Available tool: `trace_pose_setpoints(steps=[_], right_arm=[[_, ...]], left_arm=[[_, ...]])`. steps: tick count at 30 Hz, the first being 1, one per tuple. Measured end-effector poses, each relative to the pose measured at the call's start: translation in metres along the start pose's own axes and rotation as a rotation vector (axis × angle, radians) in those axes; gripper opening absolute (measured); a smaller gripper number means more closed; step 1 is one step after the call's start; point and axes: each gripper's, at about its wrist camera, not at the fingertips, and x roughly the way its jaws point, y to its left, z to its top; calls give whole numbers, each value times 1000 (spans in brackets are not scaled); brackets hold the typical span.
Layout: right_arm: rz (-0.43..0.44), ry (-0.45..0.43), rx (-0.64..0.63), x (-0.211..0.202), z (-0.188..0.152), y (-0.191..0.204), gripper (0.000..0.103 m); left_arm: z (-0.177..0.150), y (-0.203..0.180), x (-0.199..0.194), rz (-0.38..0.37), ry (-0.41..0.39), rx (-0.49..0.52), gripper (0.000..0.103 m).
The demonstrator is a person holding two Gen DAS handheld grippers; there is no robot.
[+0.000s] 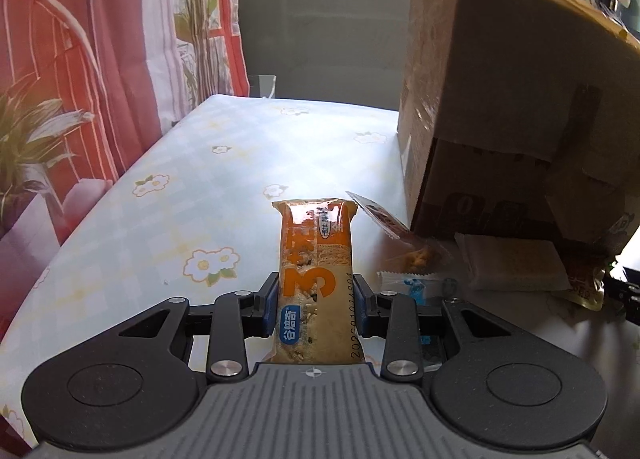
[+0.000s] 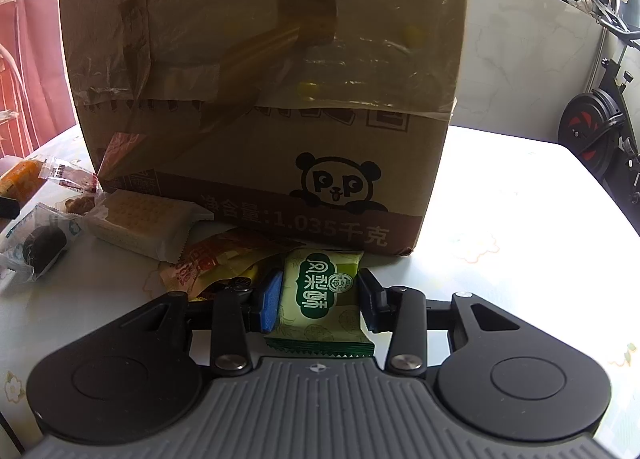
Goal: Organize snacks
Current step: 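Lift both packets and carry them over the floor box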
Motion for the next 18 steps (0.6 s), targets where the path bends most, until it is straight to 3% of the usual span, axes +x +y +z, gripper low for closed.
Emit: trace_pose_setpoints(steps=[9, 14, 18], right_arm=[[17, 6, 100, -21, -5, -17, 42], [23, -89, 163, -53, 3, -31, 42], [50, -180, 128, -82, 22, -30, 42]], left_arm=[[16, 10, -29, 5, -89, -52, 38], [35, -1, -48, -28, -169, -52, 38], [58, -13, -74, -62, -273, -24, 38]])
